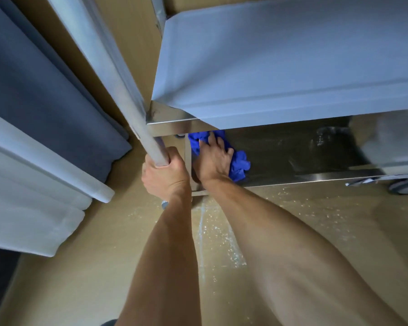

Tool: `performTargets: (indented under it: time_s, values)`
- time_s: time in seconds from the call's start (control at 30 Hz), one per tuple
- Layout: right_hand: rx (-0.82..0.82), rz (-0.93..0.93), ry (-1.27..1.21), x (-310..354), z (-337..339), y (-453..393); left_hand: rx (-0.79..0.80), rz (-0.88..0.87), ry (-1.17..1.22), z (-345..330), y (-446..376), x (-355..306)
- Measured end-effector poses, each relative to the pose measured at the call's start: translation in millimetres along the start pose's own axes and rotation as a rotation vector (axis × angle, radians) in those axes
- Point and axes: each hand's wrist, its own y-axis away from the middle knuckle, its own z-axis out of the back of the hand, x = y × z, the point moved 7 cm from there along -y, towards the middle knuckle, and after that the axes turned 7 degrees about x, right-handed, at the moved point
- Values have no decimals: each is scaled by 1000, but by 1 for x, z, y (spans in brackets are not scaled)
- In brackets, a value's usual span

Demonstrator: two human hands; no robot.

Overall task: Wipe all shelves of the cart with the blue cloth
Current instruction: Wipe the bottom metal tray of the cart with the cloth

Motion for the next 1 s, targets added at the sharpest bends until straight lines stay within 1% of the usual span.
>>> performTargets:
  time_s: [0.1, 0.2, 0.23, 0.27, 0.3, 0.33, 0.4, 0.57, 0.63, 0.67, 0.73, 0.83, 0.9, 1.0]
  values:
    - [-47, -147, 54, -80, 33, 4, -14, 27, -11, -2, 5, 1]
    - [-95, -423, 73, -183, 67, 9, 20, 22, -20, -7, 11, -2]
    - [-103, -512, 59, -207, 76, 12, 41, 17, -21, -10, 14, -3]
    - [-101, -563, 60, -219, 80, 13, 53, 13, -19, -12, 16, -5]
    - [-99, -569, 85, -221, 81, 13, 55, 8, -10, -13, 19, -6]
    - [-101, -537, 111, -214, 79, 10, 52, 3, 3, -14, 22, -7]
    - [-90, -399, 98, -177, 69, 1, 52, -21, 15, -18, 23, -8]
    - [99, 146, -61, -18, 20, -14, 87, -40, 2, -21, 18, -5]
    - [197, 282, -106, 28, 1, -13, 88, -48, -3, -21, 16, -3]
    - [240, 316, -59, 39, -6, -14, 89, -49, -4, -21, 15, -2]
    - [248, 331, -14, 41, -11, -18, 93, -52, -10, -21, 13, -2]
    - [207, 253, -156, 23, -4, -22, 126, -51, -18, -19, 15, -5]
    - [112, 125, -200, 2, 5, -24, 143, -68, -28, -19, 19, -7]
    - [-45, -133, -50, -54, 23, -11, 155, -86, -23, -21, 25, -9]
